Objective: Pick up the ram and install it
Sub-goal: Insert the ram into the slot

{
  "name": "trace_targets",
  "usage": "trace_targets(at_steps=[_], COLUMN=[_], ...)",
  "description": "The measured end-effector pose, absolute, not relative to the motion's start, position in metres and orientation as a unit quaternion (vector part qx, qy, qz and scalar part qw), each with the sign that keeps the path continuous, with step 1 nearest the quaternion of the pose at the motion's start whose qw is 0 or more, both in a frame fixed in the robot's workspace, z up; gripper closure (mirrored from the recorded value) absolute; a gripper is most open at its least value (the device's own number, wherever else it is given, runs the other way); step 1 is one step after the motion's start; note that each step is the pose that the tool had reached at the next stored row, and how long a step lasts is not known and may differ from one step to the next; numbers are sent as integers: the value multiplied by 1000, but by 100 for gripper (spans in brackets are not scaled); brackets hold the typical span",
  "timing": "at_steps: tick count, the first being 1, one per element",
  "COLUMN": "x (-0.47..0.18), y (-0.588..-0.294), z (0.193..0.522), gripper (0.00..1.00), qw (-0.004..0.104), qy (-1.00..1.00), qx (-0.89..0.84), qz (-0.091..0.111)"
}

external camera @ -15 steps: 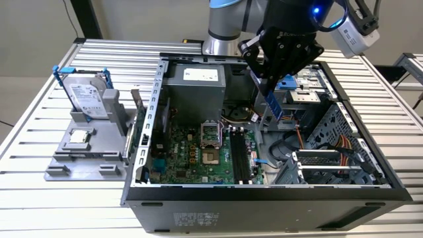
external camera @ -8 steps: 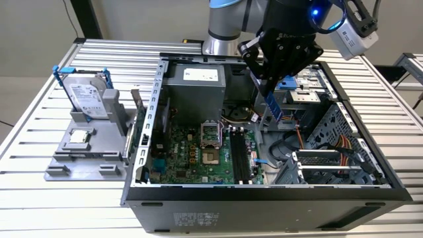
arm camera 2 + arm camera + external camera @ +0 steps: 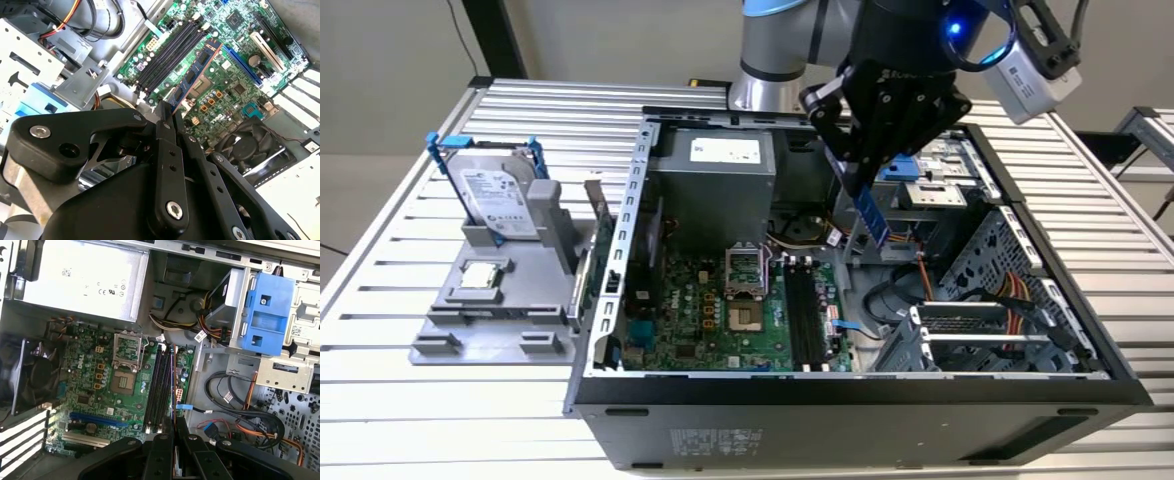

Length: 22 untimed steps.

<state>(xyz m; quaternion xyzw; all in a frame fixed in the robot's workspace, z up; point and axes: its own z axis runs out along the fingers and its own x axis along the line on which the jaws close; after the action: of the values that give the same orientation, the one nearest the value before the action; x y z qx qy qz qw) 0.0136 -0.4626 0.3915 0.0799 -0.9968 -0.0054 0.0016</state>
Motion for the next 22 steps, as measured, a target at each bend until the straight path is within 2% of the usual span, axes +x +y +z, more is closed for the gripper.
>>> trace_targets(at_steps=[22], x=[14], y=[-463], z=[387], gripper=[100], qw=[2], qy=[-997], qx=[76], qz=[-5])
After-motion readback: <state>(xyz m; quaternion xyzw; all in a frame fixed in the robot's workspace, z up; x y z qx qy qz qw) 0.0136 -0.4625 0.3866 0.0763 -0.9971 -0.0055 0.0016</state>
